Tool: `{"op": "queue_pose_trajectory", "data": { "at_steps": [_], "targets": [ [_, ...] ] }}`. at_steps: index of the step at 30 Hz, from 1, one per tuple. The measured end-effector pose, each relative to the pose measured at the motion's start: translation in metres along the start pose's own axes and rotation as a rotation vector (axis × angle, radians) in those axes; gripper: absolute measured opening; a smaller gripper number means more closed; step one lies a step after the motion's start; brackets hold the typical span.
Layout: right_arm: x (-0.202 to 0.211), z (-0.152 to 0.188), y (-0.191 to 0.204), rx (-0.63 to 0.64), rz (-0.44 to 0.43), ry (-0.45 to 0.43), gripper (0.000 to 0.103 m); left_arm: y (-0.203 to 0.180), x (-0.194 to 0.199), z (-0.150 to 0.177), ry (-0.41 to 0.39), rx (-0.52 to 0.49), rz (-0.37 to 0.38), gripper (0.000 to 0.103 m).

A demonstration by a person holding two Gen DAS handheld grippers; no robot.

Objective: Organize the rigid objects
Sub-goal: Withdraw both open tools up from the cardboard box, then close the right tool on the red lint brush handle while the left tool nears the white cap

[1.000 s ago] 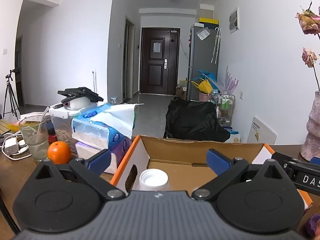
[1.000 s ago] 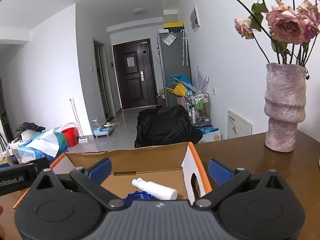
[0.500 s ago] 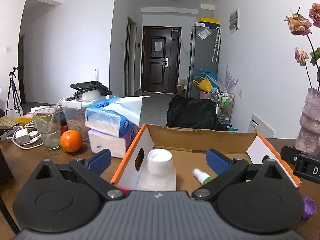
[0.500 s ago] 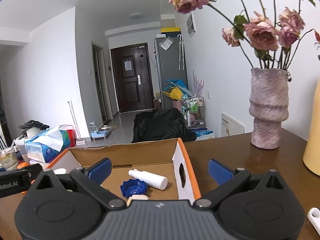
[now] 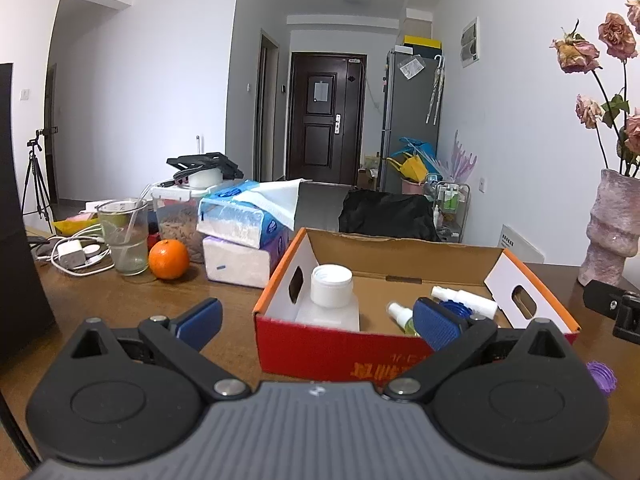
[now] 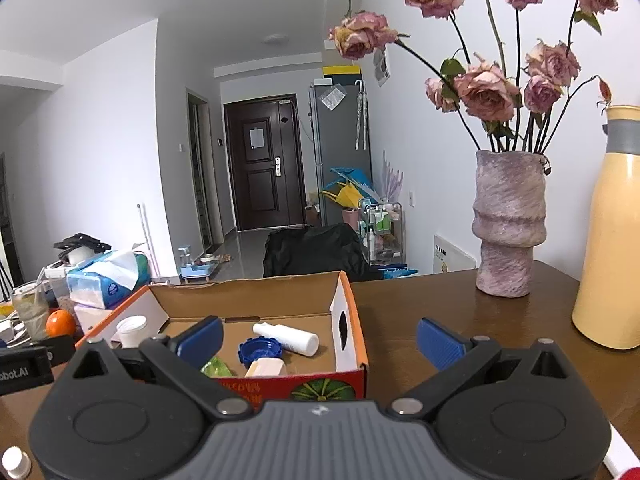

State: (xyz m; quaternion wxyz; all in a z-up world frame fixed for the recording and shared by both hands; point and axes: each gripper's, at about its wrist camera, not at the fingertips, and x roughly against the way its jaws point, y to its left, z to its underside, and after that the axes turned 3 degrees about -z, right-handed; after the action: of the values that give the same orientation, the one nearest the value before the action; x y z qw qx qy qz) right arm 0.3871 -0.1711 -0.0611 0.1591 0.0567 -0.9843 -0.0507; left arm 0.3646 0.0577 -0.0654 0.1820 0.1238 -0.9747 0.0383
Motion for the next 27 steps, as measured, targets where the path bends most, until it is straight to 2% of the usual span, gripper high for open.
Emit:
{"op": "queue_pose_trajectory", "data": {
  "at_steps": [15, 27],
  "targets": [
    [0.057, 0.016, -0.006, 0.022, -0.019, 0.01, 0.103, 0.011, 0.056, 0.021, -0.004, 0.021, 0.035, 0.103],
    [0.103, 0.036, -0.048, 0.082, 0.041, 0.075, 0.103, 0.011, 0.081, 0.035, 0.07, 0.022, 0.074, 0.103]
  ]
}}
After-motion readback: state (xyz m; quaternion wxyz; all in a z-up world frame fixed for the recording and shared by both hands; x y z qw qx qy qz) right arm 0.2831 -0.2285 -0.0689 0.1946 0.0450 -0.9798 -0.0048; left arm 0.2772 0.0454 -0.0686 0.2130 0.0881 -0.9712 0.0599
